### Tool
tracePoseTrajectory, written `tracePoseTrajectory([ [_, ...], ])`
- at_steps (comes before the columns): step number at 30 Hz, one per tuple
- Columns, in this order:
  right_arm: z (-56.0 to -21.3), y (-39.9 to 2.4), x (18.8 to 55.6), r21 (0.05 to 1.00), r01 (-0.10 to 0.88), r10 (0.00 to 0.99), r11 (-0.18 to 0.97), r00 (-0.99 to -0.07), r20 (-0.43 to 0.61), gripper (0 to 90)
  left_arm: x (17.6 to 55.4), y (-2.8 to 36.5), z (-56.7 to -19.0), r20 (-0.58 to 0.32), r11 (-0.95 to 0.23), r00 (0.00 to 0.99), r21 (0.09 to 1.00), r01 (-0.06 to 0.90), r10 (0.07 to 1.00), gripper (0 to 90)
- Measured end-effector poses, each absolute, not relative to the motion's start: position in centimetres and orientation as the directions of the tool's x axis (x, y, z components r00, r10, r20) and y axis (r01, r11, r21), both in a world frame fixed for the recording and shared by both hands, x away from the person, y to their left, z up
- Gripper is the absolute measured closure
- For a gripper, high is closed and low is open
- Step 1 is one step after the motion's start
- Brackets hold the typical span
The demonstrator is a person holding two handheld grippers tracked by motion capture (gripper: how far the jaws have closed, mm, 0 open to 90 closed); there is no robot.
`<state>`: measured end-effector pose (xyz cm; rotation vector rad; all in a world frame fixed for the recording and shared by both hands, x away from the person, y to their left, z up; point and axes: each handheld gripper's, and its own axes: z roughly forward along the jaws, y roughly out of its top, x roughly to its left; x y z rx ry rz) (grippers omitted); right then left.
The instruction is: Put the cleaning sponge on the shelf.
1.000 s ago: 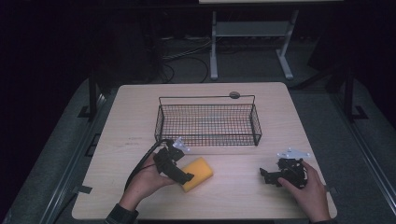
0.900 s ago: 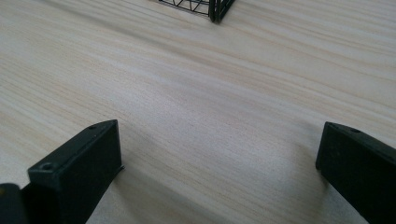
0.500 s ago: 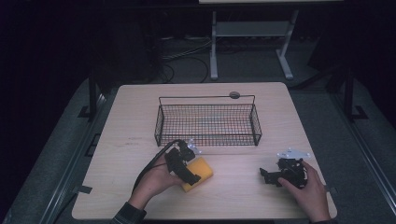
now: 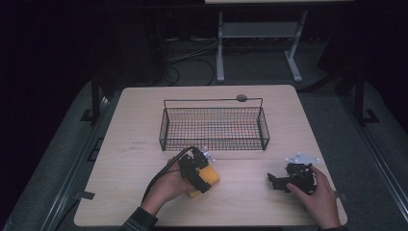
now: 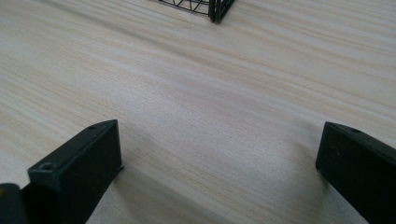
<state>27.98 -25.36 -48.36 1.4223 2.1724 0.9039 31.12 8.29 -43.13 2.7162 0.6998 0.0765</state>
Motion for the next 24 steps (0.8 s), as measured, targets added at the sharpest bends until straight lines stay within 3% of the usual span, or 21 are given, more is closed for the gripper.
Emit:
tracePoseTrajectory([
  [12, -48.37, -25.35, 27.98, 0.698, 0.661, 0.912, 0.277, -0.409, 0.025, 0.0, 31.22, 8.15, -43.92, -0.022, -0.831, 0.878, 0.313, 0.46, 0.478, 14.3],
  [24, -48.36, -25.36, 27.98, 0.697, 0.661, 0.912, 0.277, -0.409, 0.025, 0.0, 31.18, 8.25, -43.86, -0.012, -0.828, 0.875, 0.318, 0.462, 0.484, 21.3],
])
